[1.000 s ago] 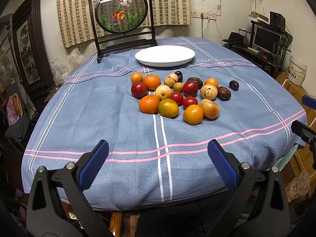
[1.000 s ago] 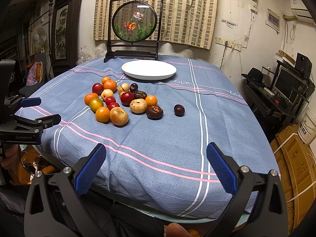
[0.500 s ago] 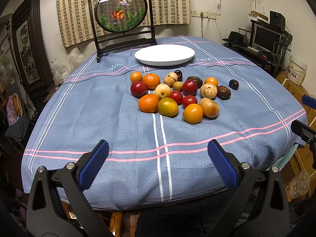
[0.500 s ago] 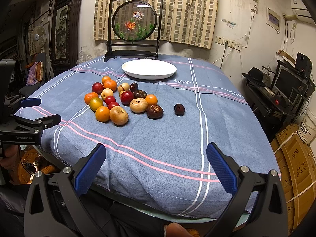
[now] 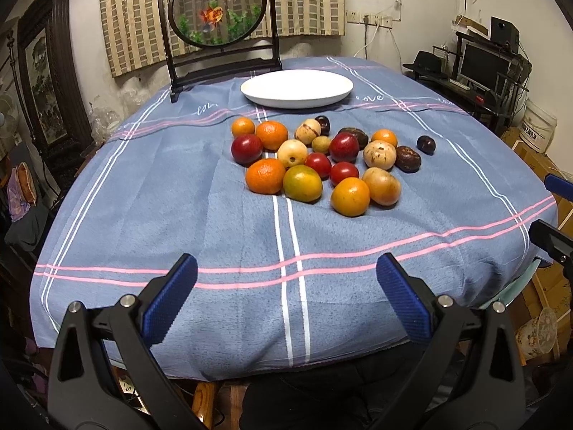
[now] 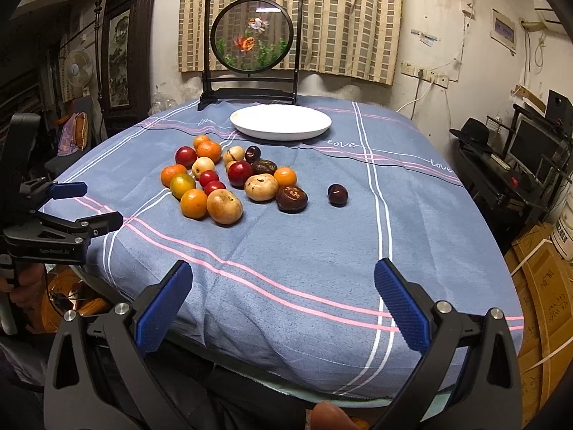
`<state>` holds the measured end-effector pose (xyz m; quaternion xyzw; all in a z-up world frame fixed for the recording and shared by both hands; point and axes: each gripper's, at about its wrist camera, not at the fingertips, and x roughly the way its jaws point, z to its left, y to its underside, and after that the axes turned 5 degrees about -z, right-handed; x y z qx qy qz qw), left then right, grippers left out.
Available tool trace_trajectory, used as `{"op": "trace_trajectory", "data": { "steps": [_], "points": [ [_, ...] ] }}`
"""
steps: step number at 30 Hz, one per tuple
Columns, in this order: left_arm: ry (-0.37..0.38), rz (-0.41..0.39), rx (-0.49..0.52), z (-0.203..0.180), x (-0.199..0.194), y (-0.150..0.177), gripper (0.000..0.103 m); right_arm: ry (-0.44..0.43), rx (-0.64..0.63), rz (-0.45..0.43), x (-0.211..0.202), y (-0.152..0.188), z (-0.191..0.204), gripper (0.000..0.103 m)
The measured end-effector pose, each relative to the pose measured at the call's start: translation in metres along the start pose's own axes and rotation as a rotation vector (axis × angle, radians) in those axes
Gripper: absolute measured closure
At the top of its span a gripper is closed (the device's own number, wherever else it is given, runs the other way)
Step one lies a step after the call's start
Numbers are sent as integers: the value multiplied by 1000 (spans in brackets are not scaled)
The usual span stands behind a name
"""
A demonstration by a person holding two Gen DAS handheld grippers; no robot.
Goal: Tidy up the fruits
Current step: 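Grasp an orange with the left tool while the right tool grasps a pale pear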
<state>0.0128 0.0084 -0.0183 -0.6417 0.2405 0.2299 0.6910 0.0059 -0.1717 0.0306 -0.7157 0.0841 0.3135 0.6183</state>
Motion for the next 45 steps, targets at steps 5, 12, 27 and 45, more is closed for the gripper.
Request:
{"op": "trace_trajectory", "data": {
  "steps": [5, 12, 27, 45],
  "points": [
    [22, -14, -6, 1, 3, 2, 2, -20, 11, 15, 8, 2, -2, 1],
    [46, -45, -10, 3, 7, 3, 2, -7, 16, 40, 21, 4, -9, 1],
    [74, -28, -60, 32, 47, 0, 2, -111, -10, 82, 78, -20, 19, 1],
    [237, -58, -94, 48, 63, -13, 2, -310, 44, 272, 167, -37, 31, 44]
  ]
}}
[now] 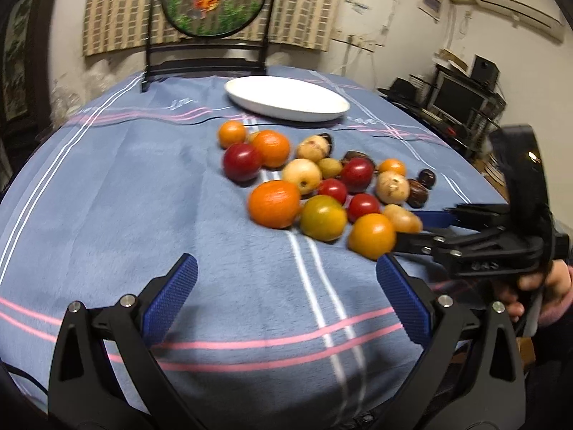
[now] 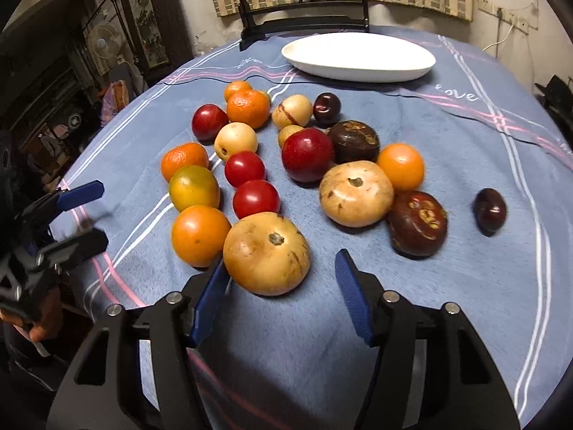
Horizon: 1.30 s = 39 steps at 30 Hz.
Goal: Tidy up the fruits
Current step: 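Grasp an orange with the left tool while the right tool grasps a pale pear, then carry both fruits to the white plate and open both tools to release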
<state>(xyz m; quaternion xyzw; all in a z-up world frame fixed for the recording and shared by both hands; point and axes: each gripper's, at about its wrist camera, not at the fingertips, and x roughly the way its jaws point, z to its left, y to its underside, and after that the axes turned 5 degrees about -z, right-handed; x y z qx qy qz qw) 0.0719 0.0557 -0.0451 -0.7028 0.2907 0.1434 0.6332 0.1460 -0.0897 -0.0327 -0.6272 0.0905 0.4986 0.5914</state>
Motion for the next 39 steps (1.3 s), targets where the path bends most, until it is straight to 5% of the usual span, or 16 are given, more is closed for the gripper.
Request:
{"op": "trace_trajectory", "data": {
  "steps": [2, 8, 14, 26, 29, 39],
  "points": [
    [14, -1, 34, -8, 1, -1, 2, -25, -6, -9, 2, -2, 0, 59],
    [74, -4, 130, -39, 1, -2, 8, -57, 80, -67, -14, 5, -16, 60],
    [127, 29, 214, -76, 19, -5, 51, -35, 117, -105, -42, 24, -29, 60],
    [46, 113, 243, -86, 52, -15, 53, -37, 151, -176, -66, 49, -46, 60],
    [20, 141, 243, -85, 61, -15, 63, -46, 162, -179, -65, 50, -50, 60],
    [61, 143, 202, -77, 58, -26, 64, -47, 164, -191, -68, 32, -60, 60]
  ]
}}
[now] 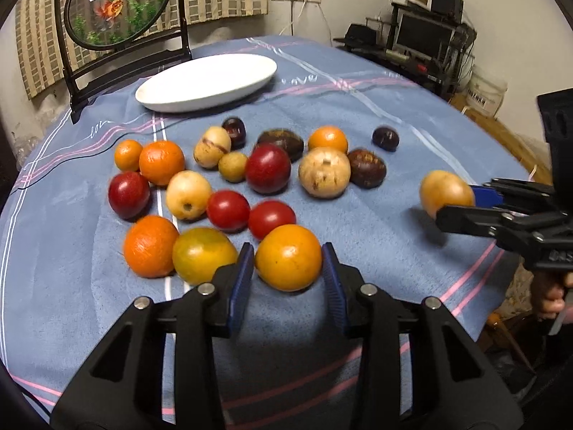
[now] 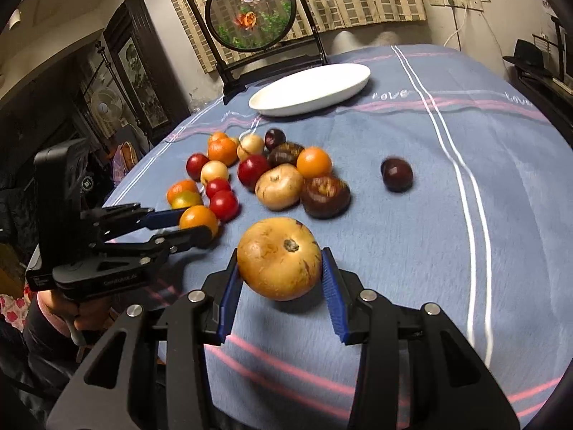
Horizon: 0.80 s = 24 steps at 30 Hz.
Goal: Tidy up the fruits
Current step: 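Carry both fruits to the white plate and open both tools to release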
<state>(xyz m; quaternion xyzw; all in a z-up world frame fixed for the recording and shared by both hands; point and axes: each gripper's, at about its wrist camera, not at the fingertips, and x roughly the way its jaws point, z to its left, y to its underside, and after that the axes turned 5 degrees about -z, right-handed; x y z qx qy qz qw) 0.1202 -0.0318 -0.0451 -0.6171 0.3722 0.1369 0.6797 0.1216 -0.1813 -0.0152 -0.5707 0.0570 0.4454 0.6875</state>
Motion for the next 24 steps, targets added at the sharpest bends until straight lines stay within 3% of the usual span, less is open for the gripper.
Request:
{"op": "trace_trajectory", "data": {
  "steps": [5, 11, 15, 18, 24],
  "points": [
    [56, -77, -24, 25, -17, -39, 64, 12, -19, -23, 16, -44, -1, 60],
    [48, -117, -48, 72, -2, -112, 64, 36, -17, -53, 58, -118, -1, 60],
    [41, -80, -116, 111, 44, -162, 64, 83, -3, -7, 119, -173, -9, 60],
    [-15, -41, -134, 134, 87, -184, 64, 135, -20, 44, 166, -196, -15, 60],
    [-36, 51, -162, 160, 146, -193, 64, 182, -48, 175, 232, -204, -24, 60]
  ]
}}
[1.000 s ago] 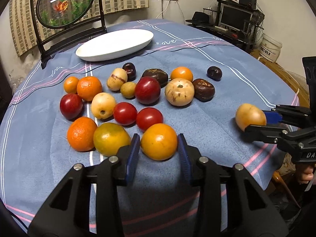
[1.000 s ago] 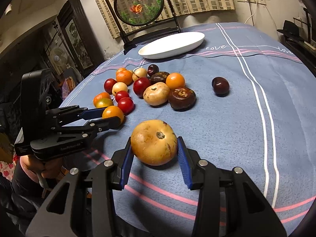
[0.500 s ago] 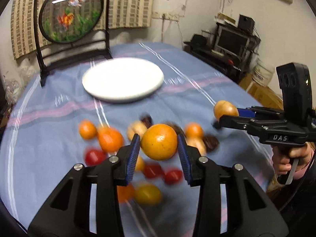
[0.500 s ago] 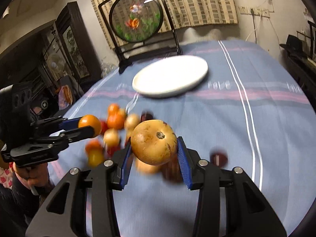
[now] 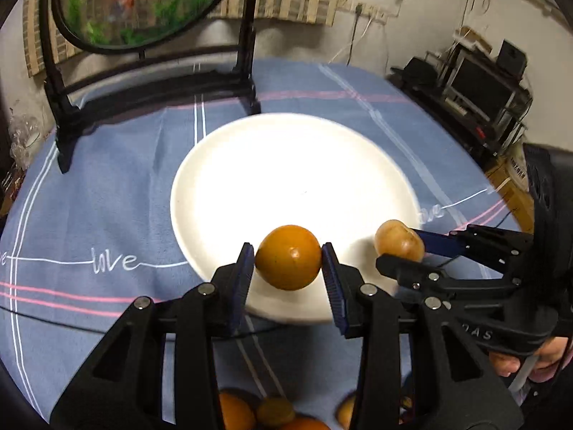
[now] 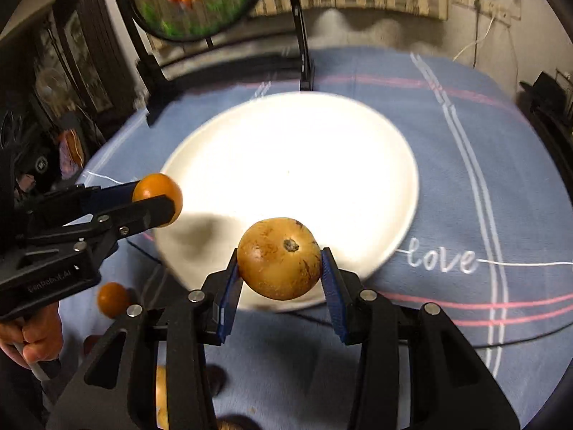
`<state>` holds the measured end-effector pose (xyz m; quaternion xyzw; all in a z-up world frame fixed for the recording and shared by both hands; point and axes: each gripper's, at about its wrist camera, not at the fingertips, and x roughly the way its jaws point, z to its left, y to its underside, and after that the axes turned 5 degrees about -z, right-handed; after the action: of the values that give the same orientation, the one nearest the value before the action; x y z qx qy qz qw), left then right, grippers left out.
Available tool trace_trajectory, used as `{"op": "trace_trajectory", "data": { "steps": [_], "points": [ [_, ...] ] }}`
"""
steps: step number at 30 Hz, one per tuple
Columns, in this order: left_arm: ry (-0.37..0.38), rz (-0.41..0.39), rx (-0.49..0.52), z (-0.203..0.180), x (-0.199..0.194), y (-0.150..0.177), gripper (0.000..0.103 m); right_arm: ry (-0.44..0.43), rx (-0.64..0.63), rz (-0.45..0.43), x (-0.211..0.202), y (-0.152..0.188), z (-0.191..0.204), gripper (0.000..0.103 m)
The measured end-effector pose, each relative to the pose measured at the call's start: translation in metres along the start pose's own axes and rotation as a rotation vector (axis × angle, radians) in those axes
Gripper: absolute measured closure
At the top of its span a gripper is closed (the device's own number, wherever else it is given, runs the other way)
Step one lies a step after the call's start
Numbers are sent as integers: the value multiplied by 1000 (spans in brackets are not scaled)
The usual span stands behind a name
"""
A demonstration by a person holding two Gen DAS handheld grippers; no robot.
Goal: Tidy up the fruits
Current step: 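Carry both fruits to the white plate and open both tools to release, then withdraw both tools from the plate back toward the fruit cluster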
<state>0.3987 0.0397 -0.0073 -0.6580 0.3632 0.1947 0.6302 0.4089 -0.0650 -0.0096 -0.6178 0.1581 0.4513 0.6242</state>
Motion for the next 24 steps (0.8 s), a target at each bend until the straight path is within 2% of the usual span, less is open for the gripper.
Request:
{"op": "trace_trajectory", "data": {
  "steps": [5, 11, 13, 14, 15, 16, 20, 24],
  "points": [
    [-18, 53, 26, 3, 25, 0, 64, 21, -30, 34, 20, -4, -1, 60],
    [-39, 63, 55, -1, 39, 4, 62, 45, -60, 35, 28, -3, 2, 59],
    [-62, 56, 64, -3, 38, 4, 54, 48, -65, 33, 30, -5, 4, 55],
    [-92, 47, 68, -4, 37, 4, 43, 57, -72, 25, 29, -6, 4, 54],
    [-125, 21, 69, -3, 31, 3, 31, 65, -79, 7, 24, -6, 4, 54],
    [-123, 0, 63, 0, 25, 2, 28, 65, -81, -7, 19, -5, 4, 54],
    [-82, -65, 0, 9, -19, 6, 19, 46, -80, -98, -25, 1, 8, 53],
    [-74, -142, -6, 6, -75, 30, 16, 15, -72, -204, -88, 34, 11, 51]
  ]
}}
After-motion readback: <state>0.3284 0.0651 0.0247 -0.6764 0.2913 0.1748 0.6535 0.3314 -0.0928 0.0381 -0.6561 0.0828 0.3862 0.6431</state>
